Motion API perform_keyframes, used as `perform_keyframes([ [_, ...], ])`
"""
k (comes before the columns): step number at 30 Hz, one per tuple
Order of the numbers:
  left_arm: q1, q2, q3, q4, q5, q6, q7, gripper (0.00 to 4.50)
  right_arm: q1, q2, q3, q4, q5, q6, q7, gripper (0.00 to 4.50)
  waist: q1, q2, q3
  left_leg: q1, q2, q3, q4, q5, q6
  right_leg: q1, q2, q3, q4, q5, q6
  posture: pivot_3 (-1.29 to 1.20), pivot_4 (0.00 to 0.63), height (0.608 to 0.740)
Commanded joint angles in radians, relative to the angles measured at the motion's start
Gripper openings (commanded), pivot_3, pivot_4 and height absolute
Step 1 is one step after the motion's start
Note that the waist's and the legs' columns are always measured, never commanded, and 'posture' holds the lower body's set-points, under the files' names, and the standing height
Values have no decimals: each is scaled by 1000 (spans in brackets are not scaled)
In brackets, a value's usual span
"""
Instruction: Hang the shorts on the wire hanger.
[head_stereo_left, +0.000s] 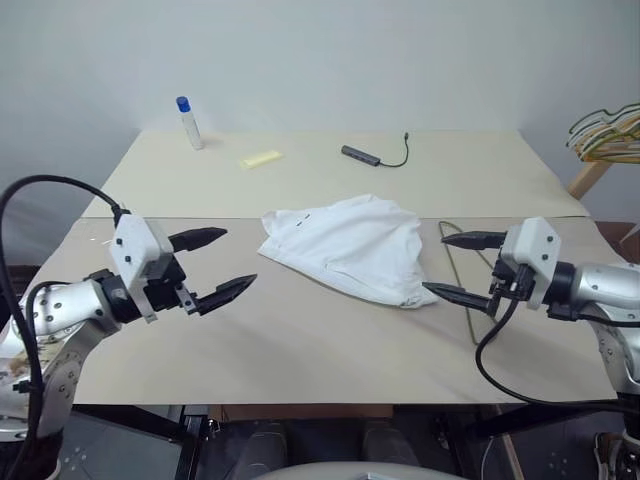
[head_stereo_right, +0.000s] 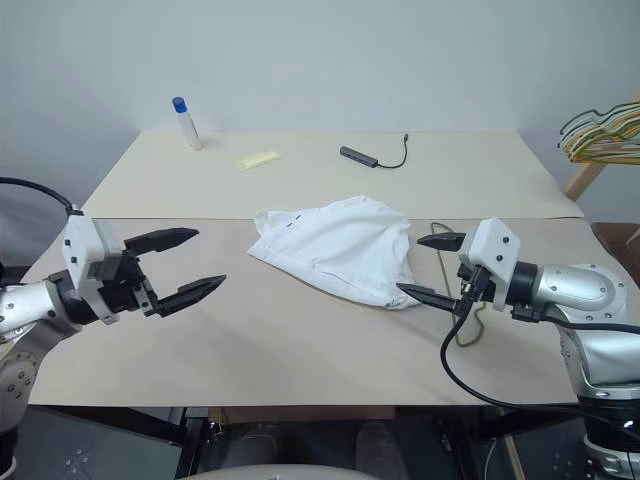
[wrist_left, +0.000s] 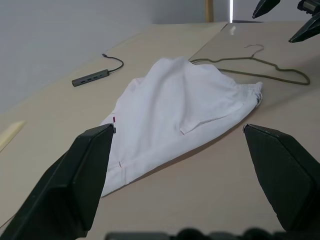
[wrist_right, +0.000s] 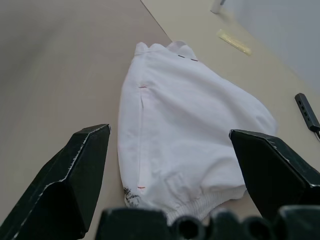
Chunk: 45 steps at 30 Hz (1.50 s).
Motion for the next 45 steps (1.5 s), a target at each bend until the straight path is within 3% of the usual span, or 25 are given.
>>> perform_keyframes([
  [1, -20, 9, 11, 1, -8, -14, -10, 4500, -1, 2, -34, -34, 28, -2, -7, 4435, 0, 0, 0, 0, 0, 0, 0, 0, 0, 0, 0, 0, 0, 0, 0, -59, 0, 740],
  [11, -17, 2, 11, -11, -15, -10, -2, 4500, 14, 9, -2, -44, -11, -32, -13, 4435, 1, 0, 0, 0, 0, 0, 0, 0, 0, 0, 0, 0, 0, 0, 0, -44, 0, 740],
  [18, 13, -22, 5, -33, -12, -10, 17, 4500, 49, -20, 142, -40, -275, -214, -51, 4435, -1, 0, 0, 0, 0, 0, 0, 0, 0, 0, 0, 0, 0, -1, 1, -60, 0, 740],
  [28, -32, -12, -23, 2, 5, -18, 6, 4500, 5, 24, 350, 81, -649, -311, -225, 4435, -3, 0, 0, 0, 0, 0, 0, 0, 0, -1, 0, 0, 0, 0, 0, -77, 0, 740],
  [31, -41, -13, -33, 6, 9, -19, 5, 4500, -40, 46, 414, 162, -788, -328, -303, 3834, -8, 0, 0, 0, 0, 0, 0, 0, 0, -1, 1, 0, 0, 0, -1, -78, 0, 740],
  [35, -45, -14, -41, 8, 12, -21, 5, 4500, -89, 54, 455, 257, -896, -388, -387, 2467, -8, 0, 0, 0, 0, 0, 0, 0, 0, -1, 0, 0, 0, 1, -1, -77, 0, 740],
  [42, -37, -18, -100, 16, 112, -62, 25, 4500, -80, 50, 435, 247, -879, -435, -389, 7, -7, 0, 0, 0, 0, 0, 0, 0, 0, -1, 0, 0, 0, 1, -1, -75, 0, 740],
  [45, -39, 13, -236, 75, 342, -191, 49, 4500, -64, 35, 410, 222, -860, -443, -379, 7, -5, 0, 0, 1, 0, 0, 0, 0, 0, 0, 1, 0, 0, 1, -1, -80, 0, 740],
])
